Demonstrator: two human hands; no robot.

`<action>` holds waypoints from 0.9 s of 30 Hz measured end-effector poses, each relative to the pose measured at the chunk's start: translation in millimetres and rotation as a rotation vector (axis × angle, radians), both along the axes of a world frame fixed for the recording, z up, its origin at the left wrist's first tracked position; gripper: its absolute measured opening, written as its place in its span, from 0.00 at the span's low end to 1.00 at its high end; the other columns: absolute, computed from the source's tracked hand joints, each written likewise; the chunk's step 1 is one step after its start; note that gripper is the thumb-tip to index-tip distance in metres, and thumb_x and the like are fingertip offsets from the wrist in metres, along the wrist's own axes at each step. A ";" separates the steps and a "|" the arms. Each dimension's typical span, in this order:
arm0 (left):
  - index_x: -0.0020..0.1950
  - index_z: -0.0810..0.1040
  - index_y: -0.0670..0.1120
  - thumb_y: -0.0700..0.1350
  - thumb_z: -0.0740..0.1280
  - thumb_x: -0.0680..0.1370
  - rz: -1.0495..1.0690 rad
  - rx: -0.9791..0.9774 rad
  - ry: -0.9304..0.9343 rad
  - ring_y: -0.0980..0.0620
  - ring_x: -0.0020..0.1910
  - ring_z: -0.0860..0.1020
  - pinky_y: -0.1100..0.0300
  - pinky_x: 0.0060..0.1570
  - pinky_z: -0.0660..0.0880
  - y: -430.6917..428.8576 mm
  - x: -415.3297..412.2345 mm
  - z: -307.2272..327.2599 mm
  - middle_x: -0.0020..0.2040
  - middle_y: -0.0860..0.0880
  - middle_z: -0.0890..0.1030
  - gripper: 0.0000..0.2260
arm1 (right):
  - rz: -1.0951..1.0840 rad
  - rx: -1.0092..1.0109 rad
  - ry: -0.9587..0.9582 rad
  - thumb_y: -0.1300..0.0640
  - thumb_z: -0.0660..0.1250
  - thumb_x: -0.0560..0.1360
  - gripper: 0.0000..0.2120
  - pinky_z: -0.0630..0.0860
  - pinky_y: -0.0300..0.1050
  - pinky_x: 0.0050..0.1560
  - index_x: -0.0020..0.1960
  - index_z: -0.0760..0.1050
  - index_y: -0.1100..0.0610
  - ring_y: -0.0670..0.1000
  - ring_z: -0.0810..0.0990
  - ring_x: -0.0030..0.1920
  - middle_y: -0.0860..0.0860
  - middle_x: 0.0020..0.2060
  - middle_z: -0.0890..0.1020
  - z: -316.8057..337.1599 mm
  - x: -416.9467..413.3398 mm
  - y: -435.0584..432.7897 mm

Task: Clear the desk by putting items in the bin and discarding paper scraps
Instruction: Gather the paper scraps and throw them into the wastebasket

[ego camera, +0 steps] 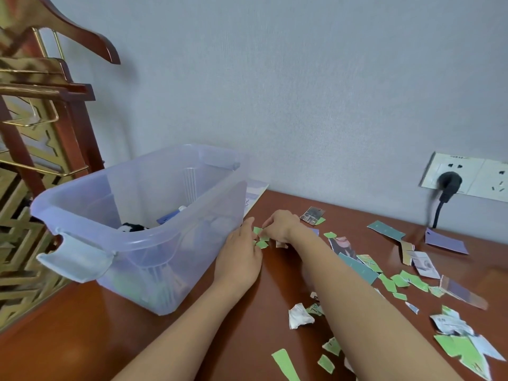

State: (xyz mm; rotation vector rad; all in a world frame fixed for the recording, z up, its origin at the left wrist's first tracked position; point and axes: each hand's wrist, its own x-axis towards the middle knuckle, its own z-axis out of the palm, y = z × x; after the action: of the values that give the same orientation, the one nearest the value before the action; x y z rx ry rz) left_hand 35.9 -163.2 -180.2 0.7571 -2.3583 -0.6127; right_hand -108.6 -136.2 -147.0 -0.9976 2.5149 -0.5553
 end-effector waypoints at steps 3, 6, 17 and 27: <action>0.74 0.63 0.50 0.41 0.62 0.79 0.002 0.013 0.021 0.55 0.63 0.72 0.59 0.61 0.72 1.2 0.6 1.5 0.60 0.54 0.76 0.24 | 0.014 -0.024 -0.009 0.50 0.67 0.72 0.08 0.70 0.46 0.52 0.44 0.83 0.51 0.57 0.74 0.59 0.56 0.51 0.81 -0.4 0.0 3.6; 0.70 0.68 0.50 0.40 0.62 0.78 -0.002 0.025 0.033 0.54 0.61 0.73 0.58 0.59 0.73 1.6 1.4 2.3 0.58 0.54 0.77 0.20 | 0.015 -0.096 -0.002 0.51 0.68 0.71 0.05 0.74 0.50 0.59 0.37 0.80 0.46 0.56 0.74 0.57 0.51 0.44 0.84 -3.5 2.7 10.7; 0.66 0.70 0.54 0.51 0.64 0.78 -0.041 0.192 0.091 0.60 0.52 0.77 0.65 0.48 0.71 4.6 2.4 6.2 0.53 0.59 0.79 0.16 | -0.075 -0.786 -0.540 0.67 0.76 0.69 0.06 0.76 0.36 0.31 0.41 0.80 0.60 0.48 0.79 0.33 0.54 0.35 0.82 1.1 26.6 44.4; 0.55 0.70 0.55 0.46 0.61 0.80 0.008 0.196 0.148 0.56 0.43 0.78 0.58 0.47 0.74 5.6 3.6 6.7 0.41 0.55 0.78 0.05 | 0.065 -0.683 -0.361 0.64 0.68 0.75 0.05 0.77 0.35 0.44 0.43 0.81 0.57 0.45 0.78 0.38 0.50 0.37 0.82 12.1 19.9 40.6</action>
State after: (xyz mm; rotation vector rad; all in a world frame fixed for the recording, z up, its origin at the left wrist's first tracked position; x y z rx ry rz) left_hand 39.5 -157.6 -173.5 0.7772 -2.1811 -0.8759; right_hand -88.7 -95.6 -134.9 -1.0644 1.9849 -1.4852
